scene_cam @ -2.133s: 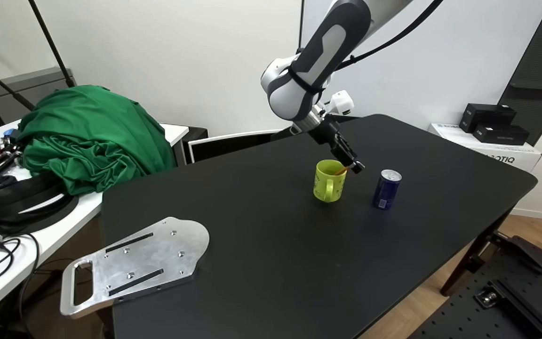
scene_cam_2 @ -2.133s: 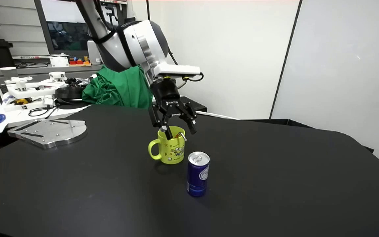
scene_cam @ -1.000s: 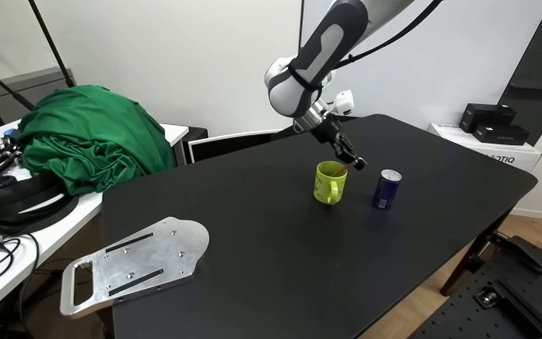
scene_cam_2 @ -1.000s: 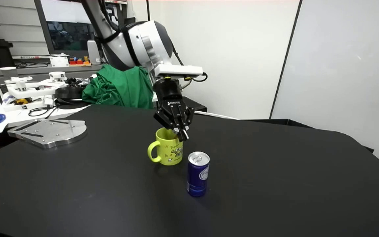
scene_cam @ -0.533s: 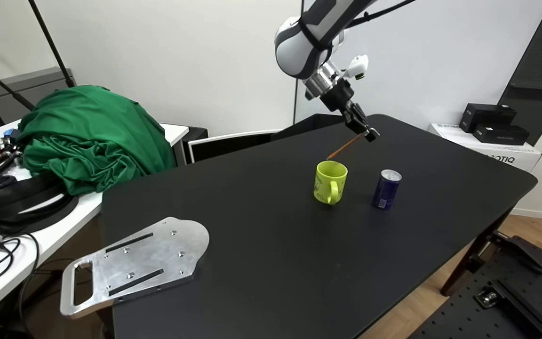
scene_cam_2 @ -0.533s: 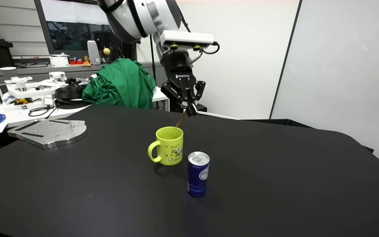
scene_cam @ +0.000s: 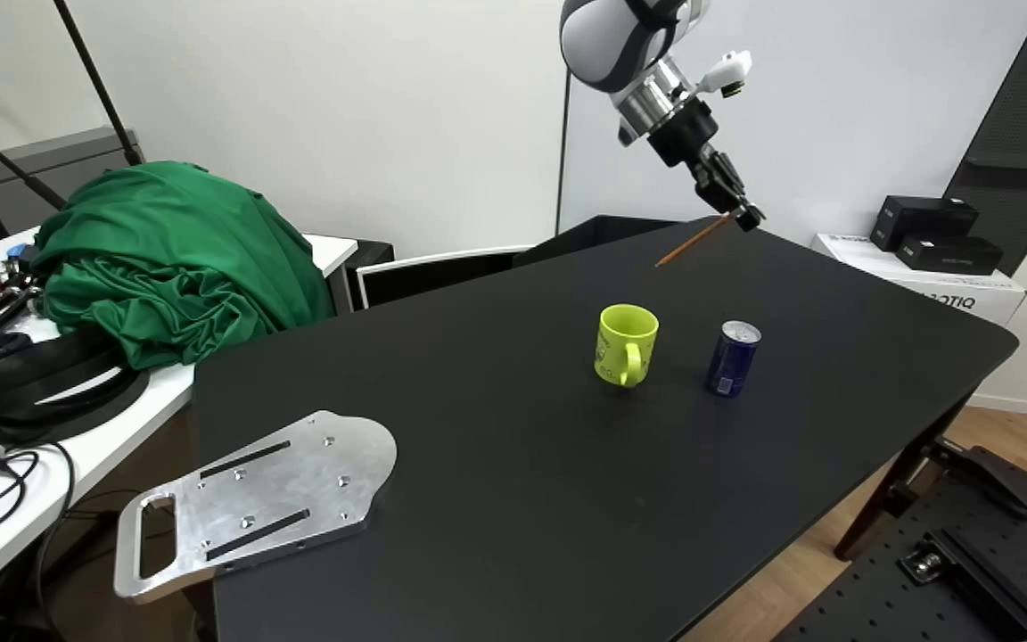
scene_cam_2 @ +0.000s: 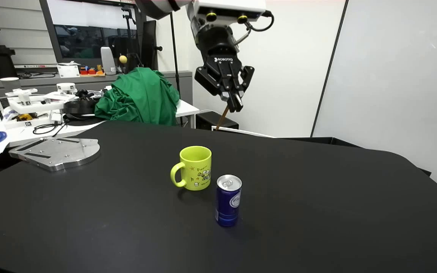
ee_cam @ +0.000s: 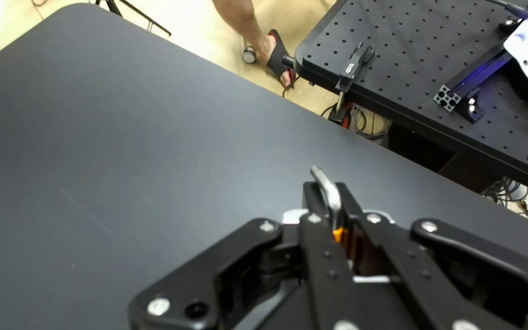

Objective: Remove the object from the mug.

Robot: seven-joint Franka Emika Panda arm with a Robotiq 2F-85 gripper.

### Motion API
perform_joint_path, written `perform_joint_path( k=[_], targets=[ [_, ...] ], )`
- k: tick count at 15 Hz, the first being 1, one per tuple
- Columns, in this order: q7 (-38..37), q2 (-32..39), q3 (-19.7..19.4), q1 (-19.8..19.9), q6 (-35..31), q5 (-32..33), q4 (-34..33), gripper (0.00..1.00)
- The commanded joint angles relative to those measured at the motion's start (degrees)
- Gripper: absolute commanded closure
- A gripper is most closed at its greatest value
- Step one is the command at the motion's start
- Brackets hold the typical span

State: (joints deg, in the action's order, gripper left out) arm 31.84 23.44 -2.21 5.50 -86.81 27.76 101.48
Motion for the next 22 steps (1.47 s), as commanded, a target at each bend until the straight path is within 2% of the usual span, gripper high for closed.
perform_joint_path(
  k=[1, 5, 8, 11, 14, 18, 22],
  targets=[
    [-1.12, -1.68, -1.96, 3.4, -2.51, -0.09, 5.86, 0.98],
    [-2.21, -1.94, -5.25, 8.04, -12.36, 1.11, 12.69, 0.98],
    [-7.75, -2.19, -8.5, 10.28, -24.98, 4.24, 17.46, 0.98],
    [-10.77, -0.78, -10.88, 12.7, -36.35, 2.39, 19.45, 0.98],
    [-12.64, 0.75, -12.03, 14.51, -44.78, -1.76, 20.05, 0.98],
    [-17.21, 2.72, -13.25, 14.88, -55.3, -6.19, 20.42, 0.98],
    [-23.32, 5.69, -14.6, 13.46, -63.68, -8.75, 20.26, 0.98]
  ],
)
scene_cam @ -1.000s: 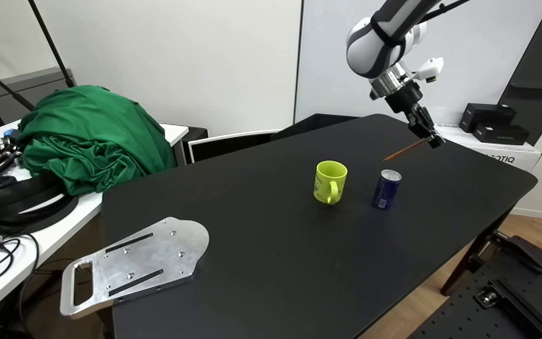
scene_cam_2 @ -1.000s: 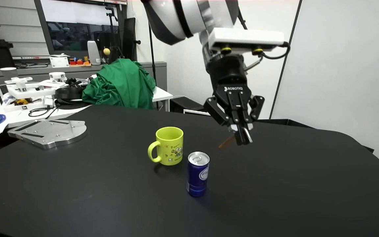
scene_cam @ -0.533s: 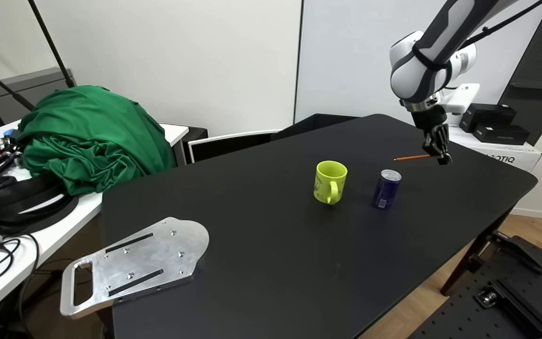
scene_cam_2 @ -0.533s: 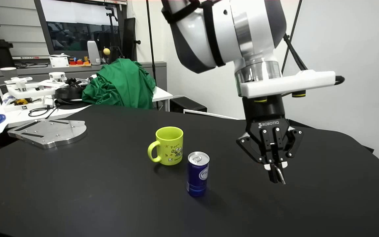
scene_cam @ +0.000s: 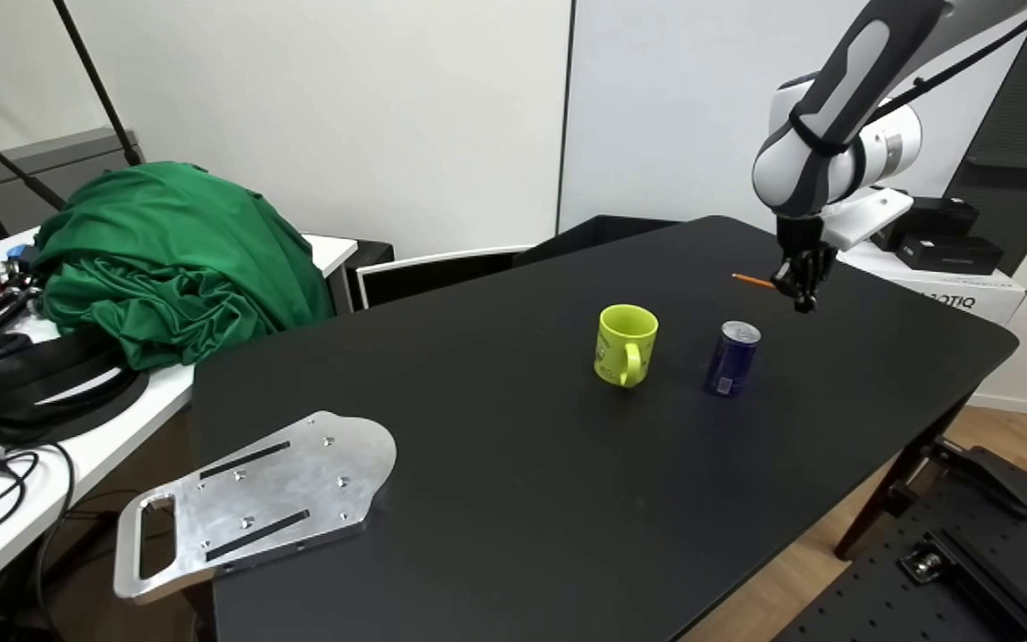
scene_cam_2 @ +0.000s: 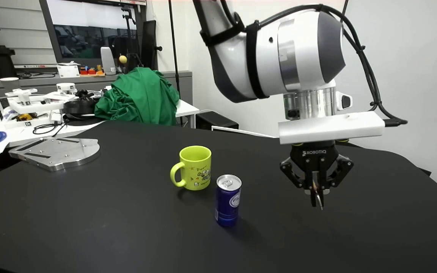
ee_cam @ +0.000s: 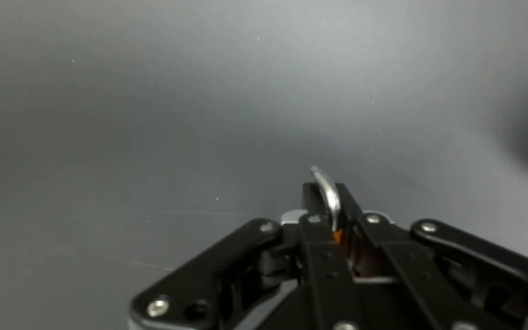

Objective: Remove the object from the mug.

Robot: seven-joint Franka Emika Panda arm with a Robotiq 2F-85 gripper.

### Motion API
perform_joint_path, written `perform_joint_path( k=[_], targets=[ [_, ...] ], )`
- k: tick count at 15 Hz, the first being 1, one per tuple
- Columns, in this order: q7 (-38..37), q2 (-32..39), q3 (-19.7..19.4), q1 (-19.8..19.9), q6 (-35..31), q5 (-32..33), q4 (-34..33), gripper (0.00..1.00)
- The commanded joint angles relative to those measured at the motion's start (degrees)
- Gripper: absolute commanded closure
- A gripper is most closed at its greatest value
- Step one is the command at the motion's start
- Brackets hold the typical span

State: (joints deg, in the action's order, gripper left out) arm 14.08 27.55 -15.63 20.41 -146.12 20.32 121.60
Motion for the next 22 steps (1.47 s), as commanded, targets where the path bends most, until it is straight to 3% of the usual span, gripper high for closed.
perform_joint_path(
  k=[1, 3, 10, 16, 17, 19, 22],
  targets=[
    [-6.92, 2.37, -1.54, -2.16, -5.69, -1.31, -0.02, 0.98],
    [-8.87, 3.62, -1.53, -3.06, -8.22, -2.39, -0.19, 0.98],
    [-6.33, 5.61, 3.82, -1.52, -9.75, -13.5, -1.05, 0.98],
    [-5.55, 6.16, 4.82, -1.03, -9.61, -16.82, -1.34, 0.98],
    [-5.18, 6.22, 4.84, -0.98, -8.75, -16.88, -1.49, 0.66],
    [-5.08, 6.23, 4.68, -1.12, -8.3, -16.84, -1.56, 0.6],
    [-4.37, 5.2, 5.06, -0.99, -7.4, -16.92, -1.07, 0.38]
  ],
)
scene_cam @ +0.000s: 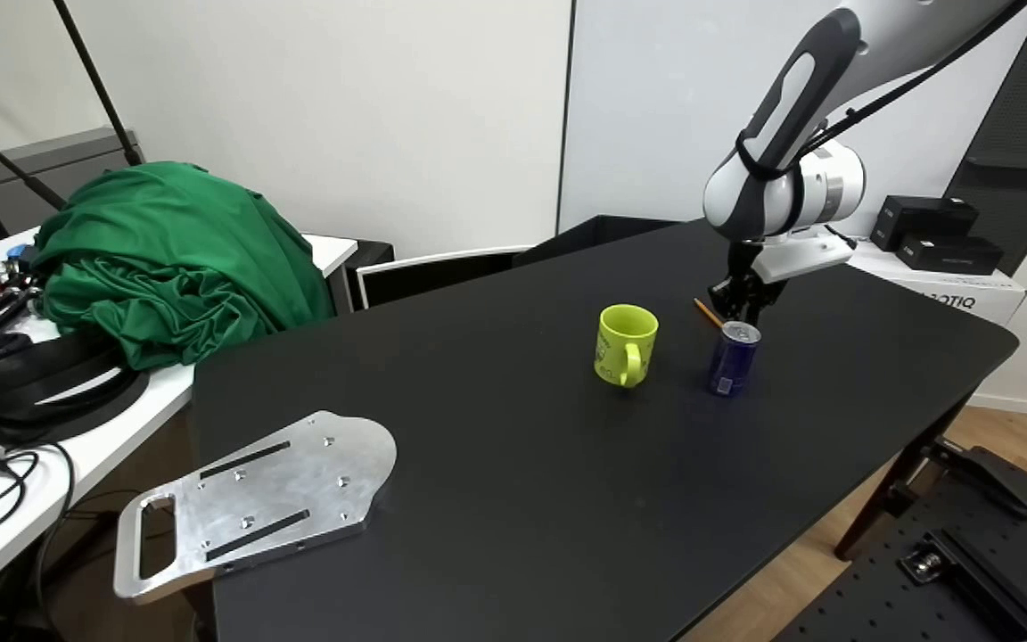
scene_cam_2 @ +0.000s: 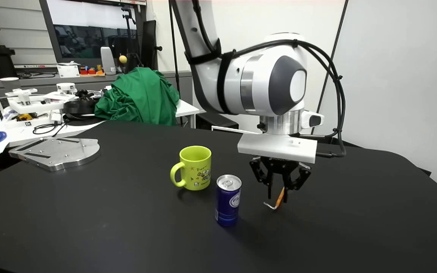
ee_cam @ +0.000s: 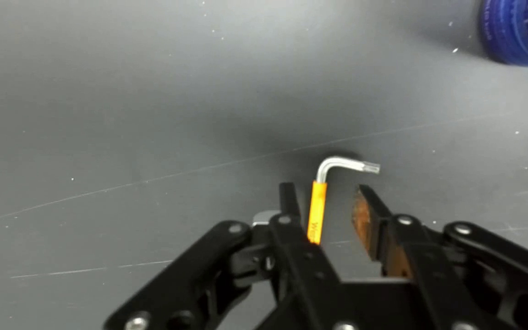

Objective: Remove the object from the mug.

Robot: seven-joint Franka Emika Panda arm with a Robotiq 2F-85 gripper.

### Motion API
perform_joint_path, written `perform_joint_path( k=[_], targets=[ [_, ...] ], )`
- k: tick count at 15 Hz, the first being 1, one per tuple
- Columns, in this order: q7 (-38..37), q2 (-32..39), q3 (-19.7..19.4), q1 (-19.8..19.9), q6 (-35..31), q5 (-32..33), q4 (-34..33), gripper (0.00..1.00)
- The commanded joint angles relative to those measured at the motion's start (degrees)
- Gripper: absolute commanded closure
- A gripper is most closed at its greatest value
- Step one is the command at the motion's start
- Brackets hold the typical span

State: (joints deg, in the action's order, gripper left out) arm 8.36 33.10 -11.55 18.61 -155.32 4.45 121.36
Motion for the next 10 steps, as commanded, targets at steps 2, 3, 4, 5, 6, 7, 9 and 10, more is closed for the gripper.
perform_joint_path(
  k=[2, 3, 4, 5, 6, 7, 9, 10],
  targets=[
    [3.45, -1.92, 1.92, 0.98, 3.28, -0.9, 0.04, 0.26],
    [6.8, -3.32, 3.18, 1.42, 7.8, -0.42, 0.42, 0.18],
    [3.29, -0.7, 1.07, 0.09, 3.15, -0.11, -0.1, 0.37],
    [4.71, -1.22, 1.68, 0.17, 5.19, -0.13, -0.11, 0.31],
    [5.45, -1.71, 2.05, 0.16, 6.23, -0.15, -0.1, 0.23],
    [5.84, -2.06, 2.22, 0.16, 6.75, -0.16, -0.1, 0.19],
    [6.34, -2.22, 2.27, 0.26, 6.91, -0.14, -0.09, 0.18],
    [6.41, -2.22, 2.27, 0.33, 6.91, -0.15, -0.06, 0.18]
  ],
)
